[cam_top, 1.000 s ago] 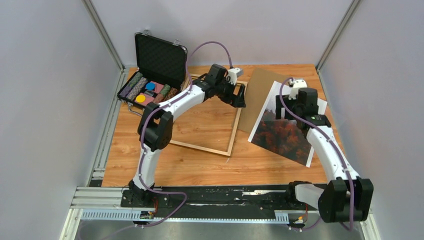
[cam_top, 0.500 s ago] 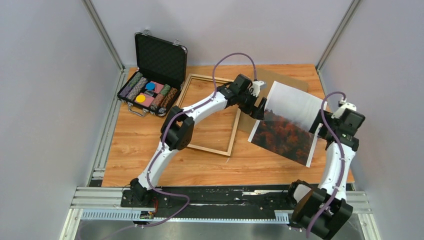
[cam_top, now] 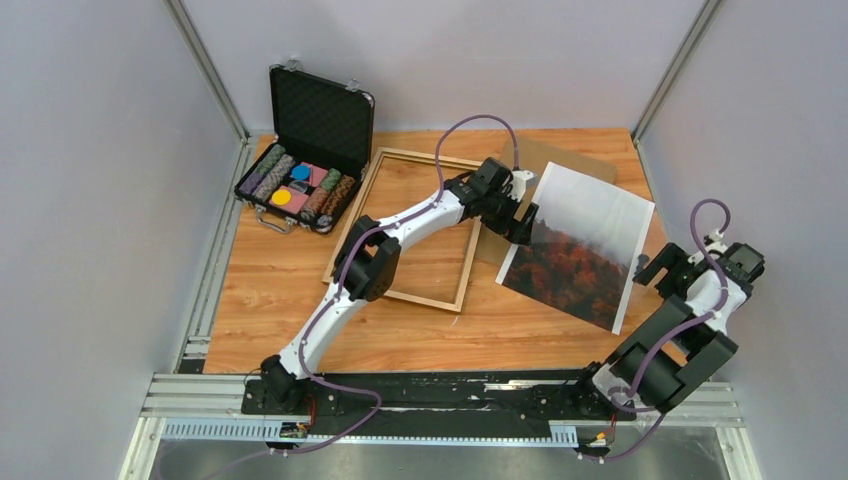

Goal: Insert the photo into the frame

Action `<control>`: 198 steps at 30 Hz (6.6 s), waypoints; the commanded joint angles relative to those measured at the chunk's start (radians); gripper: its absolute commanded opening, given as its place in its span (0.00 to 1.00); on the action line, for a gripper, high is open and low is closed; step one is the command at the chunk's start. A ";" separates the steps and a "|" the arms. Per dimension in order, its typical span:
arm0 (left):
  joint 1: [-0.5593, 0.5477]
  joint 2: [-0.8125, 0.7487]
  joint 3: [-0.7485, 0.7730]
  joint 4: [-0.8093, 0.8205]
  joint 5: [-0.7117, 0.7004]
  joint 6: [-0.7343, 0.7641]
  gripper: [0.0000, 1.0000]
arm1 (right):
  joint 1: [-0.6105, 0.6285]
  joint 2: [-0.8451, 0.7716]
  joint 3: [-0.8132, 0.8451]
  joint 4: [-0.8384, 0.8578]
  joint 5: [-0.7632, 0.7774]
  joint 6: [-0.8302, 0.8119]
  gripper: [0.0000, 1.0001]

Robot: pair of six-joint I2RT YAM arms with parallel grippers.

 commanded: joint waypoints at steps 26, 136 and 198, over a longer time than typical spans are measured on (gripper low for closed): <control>-0.006 -0.033 -0.151 0.021 0.013 0.032 1.00 | -0.007 0.379 0.105 0.140 -0.324 0.014 0.74; 0.650 -0.753 -0.811 -0.225 -0.341 0.332 0.93 | 0.555 0.111 0.291 0.665 -0.873 0.761 0.00; 0.620 -0.660 -0.948 -0.211 -0.171 0.309 0.12 | 0.605 0.129 0.123 0.804 -0.854 0.765 0.00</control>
